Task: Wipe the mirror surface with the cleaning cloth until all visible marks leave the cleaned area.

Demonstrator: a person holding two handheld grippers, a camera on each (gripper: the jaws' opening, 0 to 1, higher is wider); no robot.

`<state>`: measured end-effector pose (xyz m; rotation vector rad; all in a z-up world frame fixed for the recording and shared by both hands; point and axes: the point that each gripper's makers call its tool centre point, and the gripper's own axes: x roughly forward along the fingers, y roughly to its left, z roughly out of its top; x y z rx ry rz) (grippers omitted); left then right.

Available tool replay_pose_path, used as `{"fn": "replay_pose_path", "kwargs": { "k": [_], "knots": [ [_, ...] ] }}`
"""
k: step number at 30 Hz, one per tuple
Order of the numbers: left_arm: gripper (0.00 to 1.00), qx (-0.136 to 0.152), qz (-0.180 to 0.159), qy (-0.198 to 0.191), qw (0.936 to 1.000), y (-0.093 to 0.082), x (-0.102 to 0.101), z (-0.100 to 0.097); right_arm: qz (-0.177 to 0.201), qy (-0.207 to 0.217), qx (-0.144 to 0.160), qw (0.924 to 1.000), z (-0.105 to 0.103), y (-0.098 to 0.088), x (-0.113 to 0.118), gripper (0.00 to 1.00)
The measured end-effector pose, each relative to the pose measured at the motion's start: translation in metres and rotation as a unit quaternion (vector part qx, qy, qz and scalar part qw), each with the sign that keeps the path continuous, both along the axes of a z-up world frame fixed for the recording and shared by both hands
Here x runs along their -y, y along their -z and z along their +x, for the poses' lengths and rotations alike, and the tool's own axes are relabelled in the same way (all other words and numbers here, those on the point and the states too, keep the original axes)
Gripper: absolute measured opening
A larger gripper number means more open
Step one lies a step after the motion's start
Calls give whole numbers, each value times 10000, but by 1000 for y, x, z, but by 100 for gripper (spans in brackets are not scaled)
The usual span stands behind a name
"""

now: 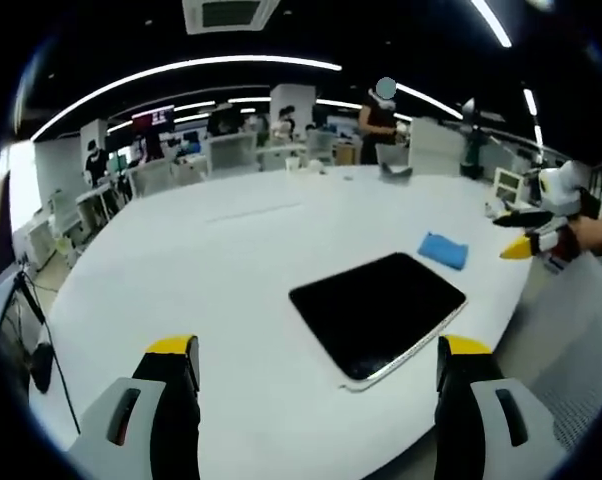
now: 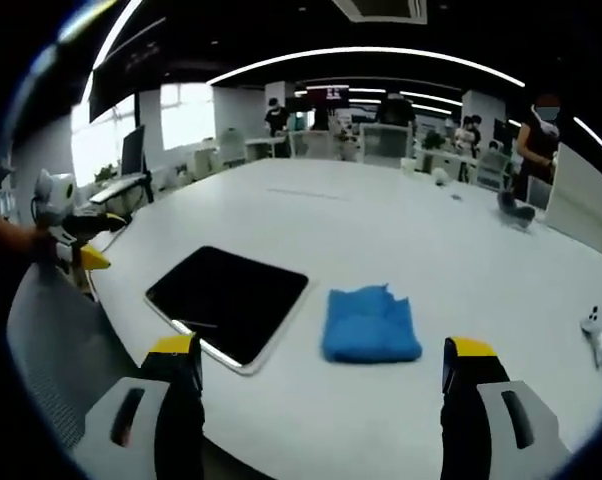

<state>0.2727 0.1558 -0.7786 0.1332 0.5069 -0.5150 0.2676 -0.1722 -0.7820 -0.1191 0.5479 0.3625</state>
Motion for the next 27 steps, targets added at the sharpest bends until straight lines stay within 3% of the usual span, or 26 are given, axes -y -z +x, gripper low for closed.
{"fn": "replay_pose_path", "kwargs": {
  "k": [2,8,14,19,23,27],
  "knots": [
    [99,-154,-61,-93,9998,5,-5,-2,-36,-37,4,10000,-3,2,-1,100],
    [99,-11,7,-95,10000,4,-6,0,-57,-39,-83,9999,-4,6,-1,100],
    [99,-44,11,-139,9999,1,-7,-2,-89,-37,-90,9999,-4,6,0,100],
    [99,-88,-222,-178,9996,-2,-5,-8,-34,-38,-183,9998,-5,9,-1,100],
    [99,-96,117,-149,9998,10,-8,-5,-26,-55,-206,9998,-5,10,-2,100],
    [99,-44,100,-102,9999,7,-8,-6,18,23,-198,9998,-5,9,0,100]
  ]
}}
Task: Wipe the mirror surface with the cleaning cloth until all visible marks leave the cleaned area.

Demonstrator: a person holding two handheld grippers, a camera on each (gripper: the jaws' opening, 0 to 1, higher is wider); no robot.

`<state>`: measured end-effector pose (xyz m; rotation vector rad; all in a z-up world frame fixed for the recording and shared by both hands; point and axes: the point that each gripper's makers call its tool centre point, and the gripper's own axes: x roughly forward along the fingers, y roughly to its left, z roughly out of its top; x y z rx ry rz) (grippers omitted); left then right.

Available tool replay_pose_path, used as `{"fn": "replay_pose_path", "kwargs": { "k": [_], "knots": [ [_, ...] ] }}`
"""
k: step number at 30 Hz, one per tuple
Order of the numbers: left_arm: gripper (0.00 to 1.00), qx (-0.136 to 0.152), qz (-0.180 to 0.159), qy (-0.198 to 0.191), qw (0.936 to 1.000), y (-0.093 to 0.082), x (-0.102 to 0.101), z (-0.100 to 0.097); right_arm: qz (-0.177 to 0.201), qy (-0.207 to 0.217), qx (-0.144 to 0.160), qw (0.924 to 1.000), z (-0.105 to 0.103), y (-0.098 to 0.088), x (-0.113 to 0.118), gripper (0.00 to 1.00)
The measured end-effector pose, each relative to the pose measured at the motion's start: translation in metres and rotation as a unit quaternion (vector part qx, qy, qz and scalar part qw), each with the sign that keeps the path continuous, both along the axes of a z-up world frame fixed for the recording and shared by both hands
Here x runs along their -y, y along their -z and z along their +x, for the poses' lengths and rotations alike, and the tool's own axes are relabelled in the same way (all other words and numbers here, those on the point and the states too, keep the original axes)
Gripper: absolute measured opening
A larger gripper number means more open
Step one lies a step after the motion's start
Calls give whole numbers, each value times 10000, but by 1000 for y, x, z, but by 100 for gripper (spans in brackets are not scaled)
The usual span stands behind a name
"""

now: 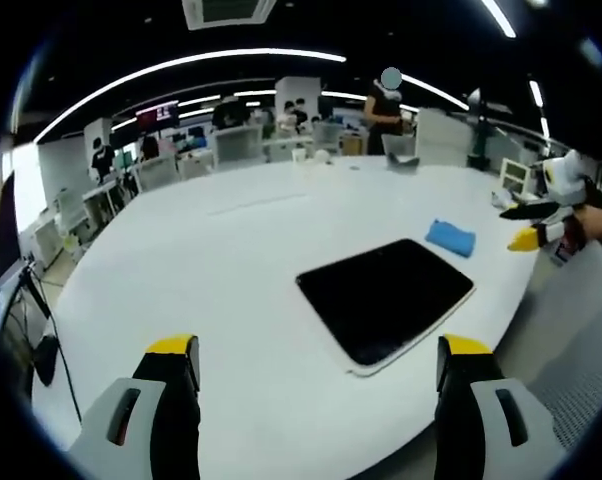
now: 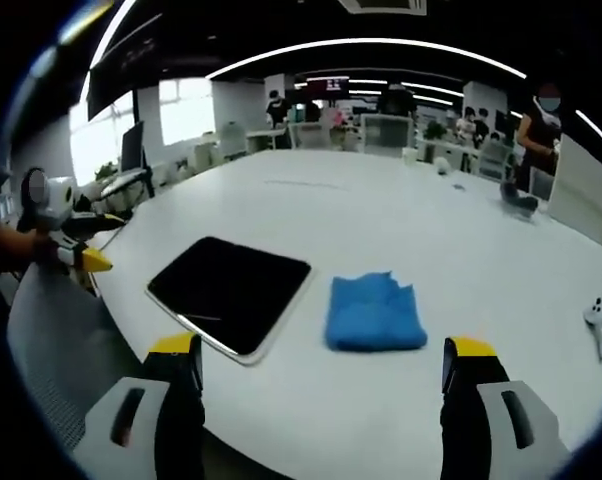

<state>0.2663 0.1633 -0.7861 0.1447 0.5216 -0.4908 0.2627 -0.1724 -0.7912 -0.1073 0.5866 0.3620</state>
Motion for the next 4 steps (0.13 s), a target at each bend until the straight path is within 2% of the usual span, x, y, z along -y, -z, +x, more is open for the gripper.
{"fn": "replay_pose_path", "kwargs": {
  "k": [4],
  "knots": [
    [99,-53,31,29,10000,2,0,0,-10,-2,13,10000,0,0,0,98]
  ]
}}
